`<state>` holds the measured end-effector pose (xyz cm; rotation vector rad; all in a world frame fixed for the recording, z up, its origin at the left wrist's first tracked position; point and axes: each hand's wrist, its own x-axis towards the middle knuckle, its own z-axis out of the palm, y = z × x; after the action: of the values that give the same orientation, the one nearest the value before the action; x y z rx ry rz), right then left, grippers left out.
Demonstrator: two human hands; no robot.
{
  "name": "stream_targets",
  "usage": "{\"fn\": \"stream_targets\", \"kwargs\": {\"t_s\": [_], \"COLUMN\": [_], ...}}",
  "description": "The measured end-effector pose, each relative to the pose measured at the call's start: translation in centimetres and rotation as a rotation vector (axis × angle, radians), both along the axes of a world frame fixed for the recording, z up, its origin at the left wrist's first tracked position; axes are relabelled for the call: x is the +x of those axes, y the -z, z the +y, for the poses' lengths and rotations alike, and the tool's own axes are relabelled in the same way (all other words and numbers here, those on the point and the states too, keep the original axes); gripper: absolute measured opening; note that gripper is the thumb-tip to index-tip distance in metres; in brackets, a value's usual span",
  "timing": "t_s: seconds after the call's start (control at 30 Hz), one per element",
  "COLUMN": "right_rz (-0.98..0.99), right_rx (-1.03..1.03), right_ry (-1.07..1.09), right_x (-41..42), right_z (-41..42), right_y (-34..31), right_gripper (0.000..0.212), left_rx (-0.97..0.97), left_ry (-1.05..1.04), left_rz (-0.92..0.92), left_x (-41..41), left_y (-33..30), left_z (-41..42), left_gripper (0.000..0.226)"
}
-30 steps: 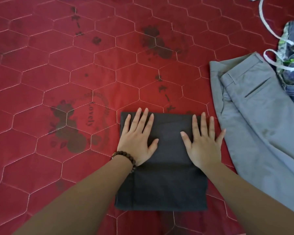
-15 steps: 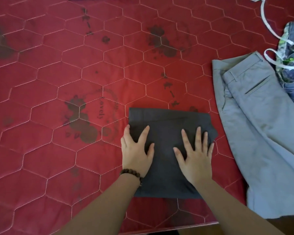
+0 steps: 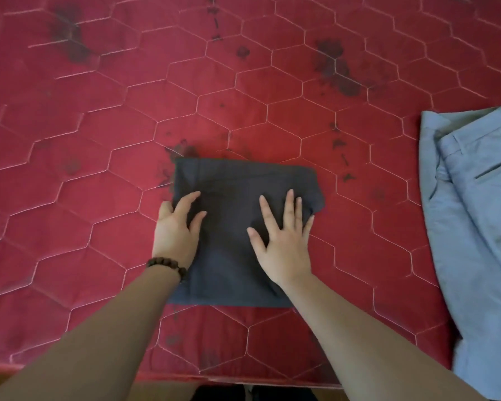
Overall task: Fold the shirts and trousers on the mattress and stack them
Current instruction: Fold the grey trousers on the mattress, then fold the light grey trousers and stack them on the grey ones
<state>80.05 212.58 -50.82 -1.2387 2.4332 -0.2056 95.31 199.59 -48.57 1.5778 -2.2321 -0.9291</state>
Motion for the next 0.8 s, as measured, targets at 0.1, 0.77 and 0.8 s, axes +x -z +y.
{"fn": "stream_targets", "kwargs": {"t_s": [0.1, 0.77, 0.8], "right_rz": [0.005, 0.022, -0.015], "right_rx": [-0.021, 0.155, 0.168], "right_ry": [-0.087, -0.177, -0.189], "right_x": [2.4, 3.5, 3.2], "right_z": [-3.2, -4.3, -3.7], "right_y": [0.1, -0.8, -1.6], "right_gripper": [0.068, 0.066, 0.065], "left_rx": [-0.047, -0.068, -0.025], "left_ry": [-0.117, 0.219, 0.217], "left_rz": [-0.063, -0.482, -0.482], "left_x": [2.4, 4.3, 4.3], "left_y": [0.0, 1.3, 0.5], "left_z": [-2.1, 0.7, 1.1], "left_gripper": [0.038, 0.07, 0.071]}}
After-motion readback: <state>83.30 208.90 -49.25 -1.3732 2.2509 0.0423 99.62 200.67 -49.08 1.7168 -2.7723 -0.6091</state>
